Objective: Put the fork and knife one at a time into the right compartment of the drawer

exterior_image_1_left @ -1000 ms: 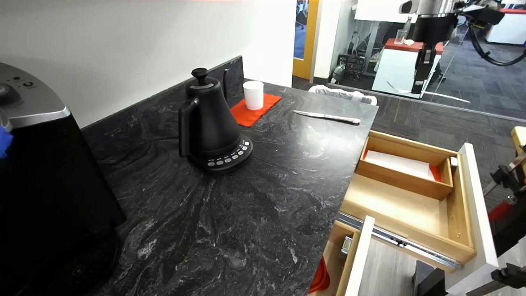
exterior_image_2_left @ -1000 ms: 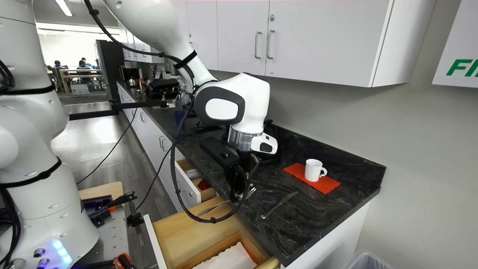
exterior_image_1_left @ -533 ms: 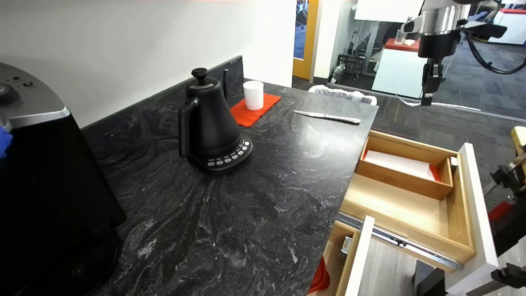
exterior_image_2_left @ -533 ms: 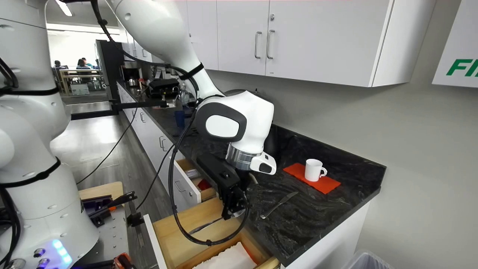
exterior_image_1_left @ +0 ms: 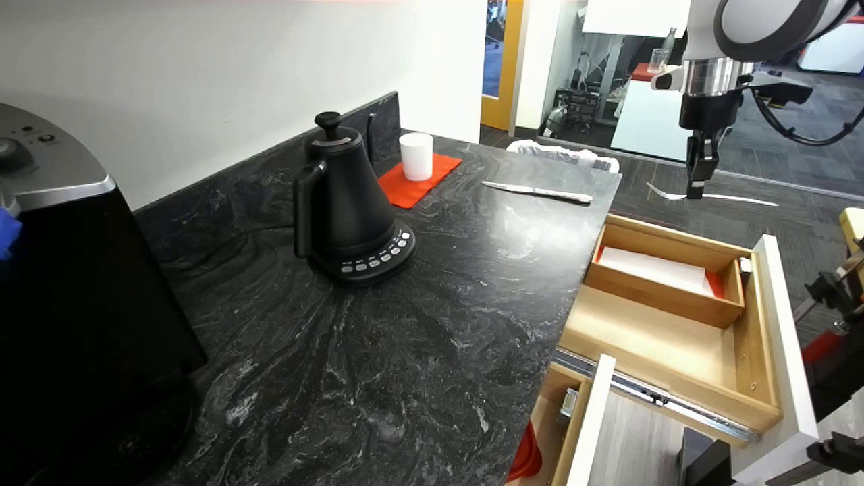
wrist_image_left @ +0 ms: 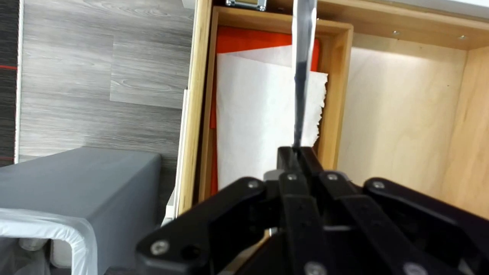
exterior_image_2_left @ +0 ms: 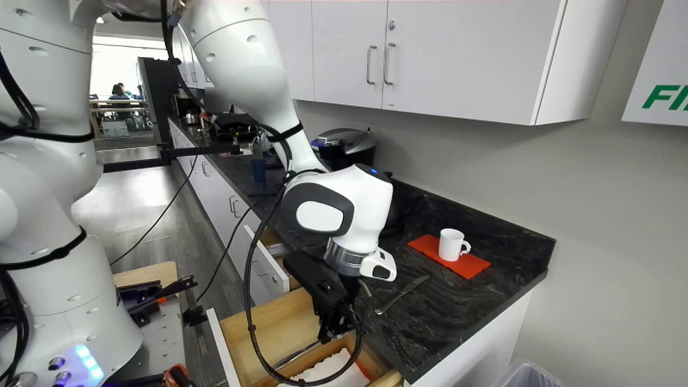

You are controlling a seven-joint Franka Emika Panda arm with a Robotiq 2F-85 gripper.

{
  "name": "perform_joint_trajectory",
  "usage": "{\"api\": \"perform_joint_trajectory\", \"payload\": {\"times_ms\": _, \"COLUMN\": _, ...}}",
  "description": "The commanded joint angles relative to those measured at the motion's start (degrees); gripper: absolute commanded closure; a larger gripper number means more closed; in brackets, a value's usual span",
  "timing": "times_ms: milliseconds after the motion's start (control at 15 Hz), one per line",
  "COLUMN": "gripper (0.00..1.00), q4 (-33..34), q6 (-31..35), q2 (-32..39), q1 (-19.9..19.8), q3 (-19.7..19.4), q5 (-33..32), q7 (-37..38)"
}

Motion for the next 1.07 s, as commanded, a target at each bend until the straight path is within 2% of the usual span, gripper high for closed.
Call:
{"api": "perform_joint_trajectory", "payload": {"times_ms": 0, "gripper": 0.95, "q4": 1.9, "q6": 4.1, "q2": 5.4, "q1": -3.0, "q3": 1.3, "q5": -0.8, "q7": -2.1}}
{"api": "perform_joint_trajectory", "payload": {"times_ms": 200, "gripper": 0.95, "q4": 3.6, "q6": 7.0, "q2": 10.3, "q1": -3.8, "q3": 1.3, "q5": -2.6, "q7": -1.6}}
{"api": "perform_joint_trajectory", "payload": {"times_ms": 467, "gripper": 0.95, "q4": 6.8, "q6": 7.8, "q2": 15.5, "q1": -3.7, "q3": 1.1, "q5": -5.7, "q7": 0.2}}
{"api": "perform_joint_trajectory", "payload": {"times_ms": 1000, "gripper": 0.95, "q4": 11.9, "q6": 6.9, "q2": 18.2, "q1": -3.3, "q3": 0.9, "q5": -9.0, "q7": 2.5}}
